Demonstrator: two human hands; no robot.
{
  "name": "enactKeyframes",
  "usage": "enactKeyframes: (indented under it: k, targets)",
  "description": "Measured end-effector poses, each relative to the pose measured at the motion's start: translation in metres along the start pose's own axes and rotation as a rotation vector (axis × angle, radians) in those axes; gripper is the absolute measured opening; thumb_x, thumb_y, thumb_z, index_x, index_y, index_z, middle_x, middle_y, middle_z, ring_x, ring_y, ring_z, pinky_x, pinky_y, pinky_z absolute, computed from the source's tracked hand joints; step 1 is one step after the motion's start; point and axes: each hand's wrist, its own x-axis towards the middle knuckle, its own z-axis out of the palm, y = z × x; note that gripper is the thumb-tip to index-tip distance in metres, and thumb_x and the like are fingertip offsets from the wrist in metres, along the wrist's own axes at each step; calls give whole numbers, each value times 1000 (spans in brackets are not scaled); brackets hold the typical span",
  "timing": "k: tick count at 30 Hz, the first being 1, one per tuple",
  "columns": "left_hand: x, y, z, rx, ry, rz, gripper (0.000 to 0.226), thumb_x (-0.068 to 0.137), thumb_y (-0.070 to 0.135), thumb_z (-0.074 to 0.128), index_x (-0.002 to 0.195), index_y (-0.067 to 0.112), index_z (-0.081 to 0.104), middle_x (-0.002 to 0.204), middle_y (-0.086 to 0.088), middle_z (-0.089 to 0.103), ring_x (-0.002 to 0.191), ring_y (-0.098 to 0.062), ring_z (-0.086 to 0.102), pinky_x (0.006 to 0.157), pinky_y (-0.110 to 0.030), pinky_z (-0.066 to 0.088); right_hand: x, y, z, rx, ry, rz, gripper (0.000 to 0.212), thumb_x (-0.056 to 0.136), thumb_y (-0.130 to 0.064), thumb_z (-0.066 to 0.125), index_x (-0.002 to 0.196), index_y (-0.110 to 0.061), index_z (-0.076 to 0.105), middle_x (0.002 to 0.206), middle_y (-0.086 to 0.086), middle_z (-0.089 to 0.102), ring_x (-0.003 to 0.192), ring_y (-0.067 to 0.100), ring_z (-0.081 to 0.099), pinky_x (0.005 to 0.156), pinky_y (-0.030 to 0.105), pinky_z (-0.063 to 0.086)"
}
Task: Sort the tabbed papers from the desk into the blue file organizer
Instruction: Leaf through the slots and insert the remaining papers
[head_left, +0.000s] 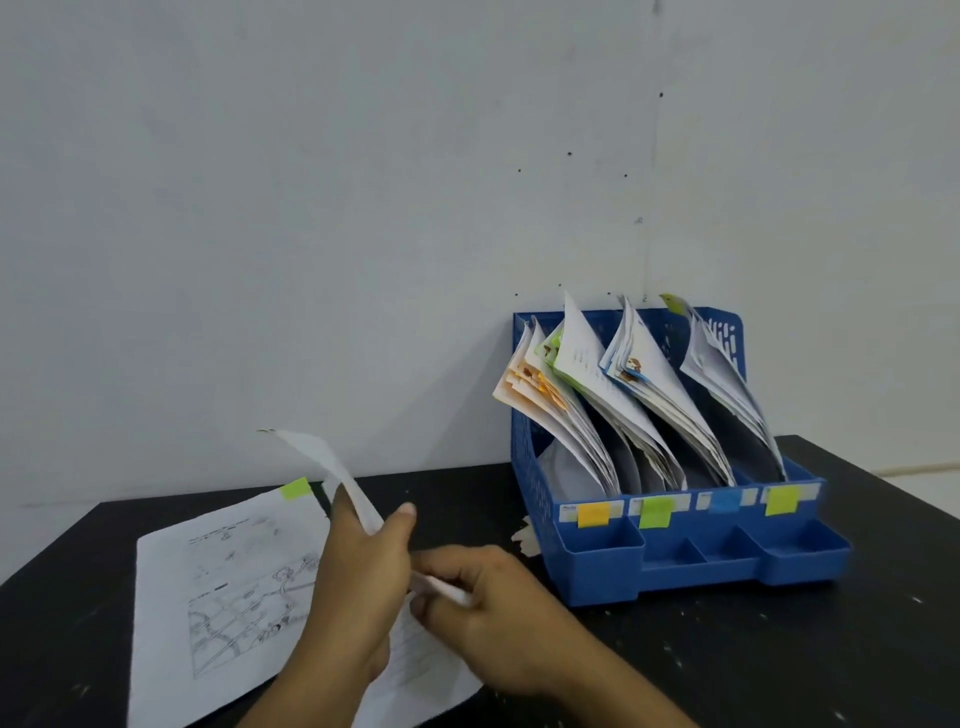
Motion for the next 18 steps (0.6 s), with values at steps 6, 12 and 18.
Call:
enactKeyframes:
  k: [6, 12, 18]
  targets:
    - [-14, 17, 12, 175, -63, 133, 58, 103, 13, 38, 152, 35, 17, 156, 3, 30, 140, -23, 32, 112, -40, 28, -19, 1, -48, -22, 245, -21, 40, 91, -49, 63, 130, -43, 58, 122, -23, 61, 109, -5, 57, 92, 21, 49]
    - [-29, 28, 19, 171, -75, 364, 63, 103, 17, 38, 150, 47, 9, 155, 18, 27, 138, -11, 33, 110, -31, 28, -7, 40, -126, -475, 1077, -27, 41, 91, -17, 65, 131, -22, 59, 117, 0, 60, 103, 17, 53, 79, 34, 53]
    - [-31, 58, 24, 101, -56, 588, 64, 102, 15, 37, 148, 52, 11, 150, 31, 27, 138, 1, 29, 117, -42, 28, 18, 50, -155, -942, 830, 173, 71, 83, -33, 67, 146, -23, 35, 138, 9, 43, 123, 30, 43, 96, 41, 42]
